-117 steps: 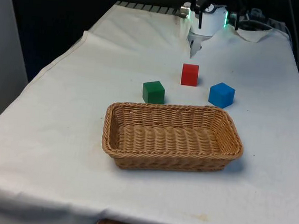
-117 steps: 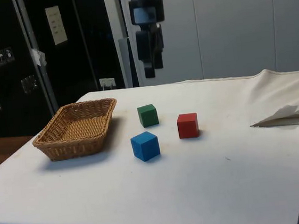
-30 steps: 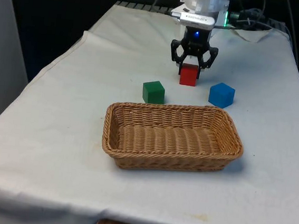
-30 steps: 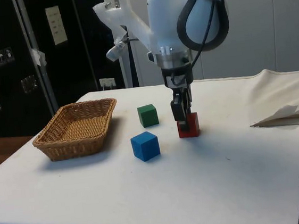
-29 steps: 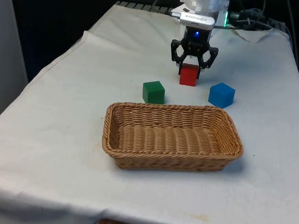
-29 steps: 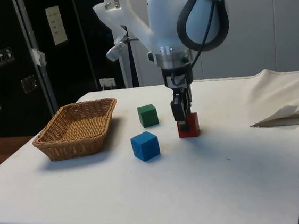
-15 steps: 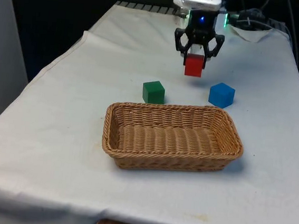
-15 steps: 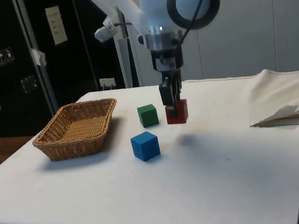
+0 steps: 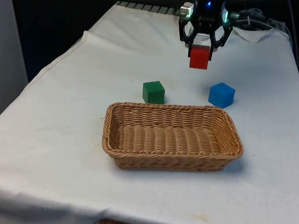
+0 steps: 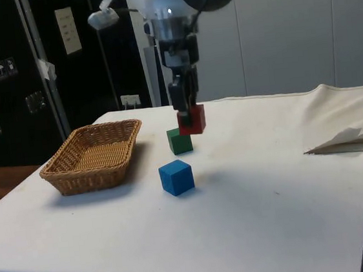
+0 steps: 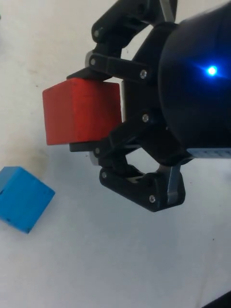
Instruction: Pick up exactly two blocks and place them into the basket.
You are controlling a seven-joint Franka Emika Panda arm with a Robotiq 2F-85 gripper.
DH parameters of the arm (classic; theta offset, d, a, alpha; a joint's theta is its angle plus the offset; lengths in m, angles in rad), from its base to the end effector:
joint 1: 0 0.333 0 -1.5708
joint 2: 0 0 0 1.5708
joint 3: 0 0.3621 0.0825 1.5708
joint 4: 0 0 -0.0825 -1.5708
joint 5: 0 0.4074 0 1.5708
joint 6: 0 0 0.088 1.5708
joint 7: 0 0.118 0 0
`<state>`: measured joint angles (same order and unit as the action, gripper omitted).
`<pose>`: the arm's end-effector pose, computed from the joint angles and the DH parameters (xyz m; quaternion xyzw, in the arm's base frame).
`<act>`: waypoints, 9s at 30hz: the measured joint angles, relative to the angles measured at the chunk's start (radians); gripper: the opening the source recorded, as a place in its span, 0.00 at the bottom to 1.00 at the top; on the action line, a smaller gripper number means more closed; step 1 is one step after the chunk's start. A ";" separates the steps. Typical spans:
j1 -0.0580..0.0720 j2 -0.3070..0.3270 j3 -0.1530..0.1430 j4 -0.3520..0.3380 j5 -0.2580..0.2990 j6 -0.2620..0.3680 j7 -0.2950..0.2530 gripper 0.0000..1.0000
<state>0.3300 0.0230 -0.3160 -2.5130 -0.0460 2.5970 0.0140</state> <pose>0.4856 0.0072 0.2932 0.9992 0.0194 0.0312 0.0157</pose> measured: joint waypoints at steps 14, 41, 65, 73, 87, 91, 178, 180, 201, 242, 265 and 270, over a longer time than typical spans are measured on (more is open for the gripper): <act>0.000 0.013 0.019 0.155 0.003 -0.134 0.000 0.02; 0.001 0.261 0.064 0.502 0.042 -0.209 0.006 0.02; -0.008 0.575 0.067 0.831 0.101 -0.218 -0.006 0.02; -0.023 0.680 0.055 0.921 0.127 -0.209 -0.047 0.02; -0.036 0.803 0.054 1.035 0.160 -0.198 -0.085 0.02; -0.037 0.806 0.054 1.042 0.160 -0.202 -0.085 0.02; 0.010 0.330 0.008 0.542 0.103 -0.244 -0.088 1.00; 0.010 0.324 0.006 0.533 0.103 -0.242 -0.090 1.00; -0.014 0.341 -0.083 0.485 0.118 -0.225 -0.231 1.00; -0.045 0.466 -0.136 0.364 0.416 -0.044 -0.705 1.00; -0.045 0.477 -0.137 0.364 0.418 -0.038 -0.727 0.03; -0.045 0.477 -0.137 0.364 0.418 -0.038 -0.727 0.01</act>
<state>0.2850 0.5000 -0.4530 -2.1490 0.3720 2.5590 -0.7130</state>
